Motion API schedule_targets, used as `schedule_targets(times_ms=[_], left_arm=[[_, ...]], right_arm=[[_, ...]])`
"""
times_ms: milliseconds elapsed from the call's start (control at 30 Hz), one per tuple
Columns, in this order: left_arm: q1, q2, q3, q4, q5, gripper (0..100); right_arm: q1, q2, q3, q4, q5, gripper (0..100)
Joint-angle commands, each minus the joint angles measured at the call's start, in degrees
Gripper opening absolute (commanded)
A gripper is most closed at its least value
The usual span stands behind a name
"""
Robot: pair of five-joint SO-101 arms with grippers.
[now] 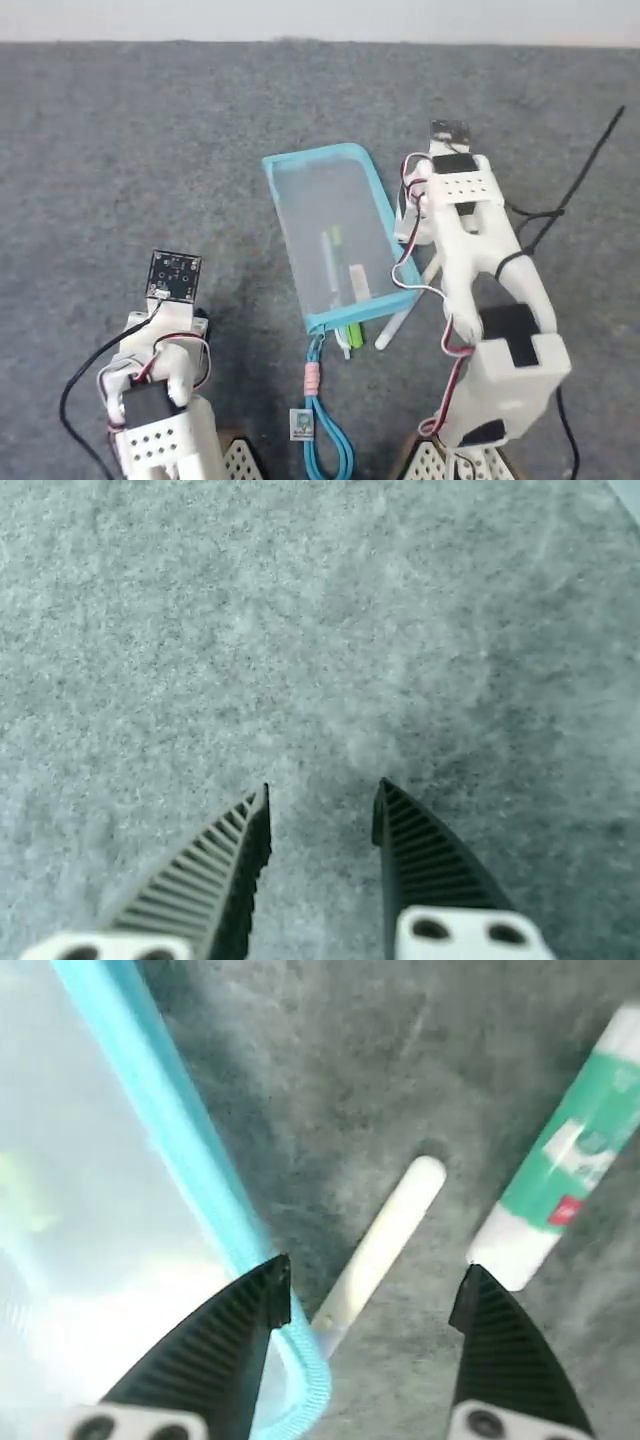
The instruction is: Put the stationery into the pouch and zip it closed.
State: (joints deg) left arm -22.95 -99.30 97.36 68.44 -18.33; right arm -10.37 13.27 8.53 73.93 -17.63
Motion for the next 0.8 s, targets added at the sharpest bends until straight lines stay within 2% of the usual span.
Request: schedule_targets(times_ms=[0,200,400,467,767], left_arm=[[-0.2,-0.9,-0.6,-2.2,-0.4,16],[-0.2,-0.9,-0.6,-2.2,-0.4,16],[-0.2,-0.9,-0.6,-2.2,-0.4,16],[-0.2,-0.9,-0.6,-2.2,-0.4,16],[-0.2,-0.9,-0.6,-2.2,-0.4,16]], right_arm=[[2.2,3.0,-2.9,0.6,-5.2,25.6],[4.8,7.6,-3.0,-0.5,-6.4,25.0],[5.8,9.2,-3.0,-1.5,-6.2,7.2],[7.4,8.9,-3.6,-1.9,-6.1,4.3],[13.1,9.7,-24.0,1.5,12.1,3.6]])
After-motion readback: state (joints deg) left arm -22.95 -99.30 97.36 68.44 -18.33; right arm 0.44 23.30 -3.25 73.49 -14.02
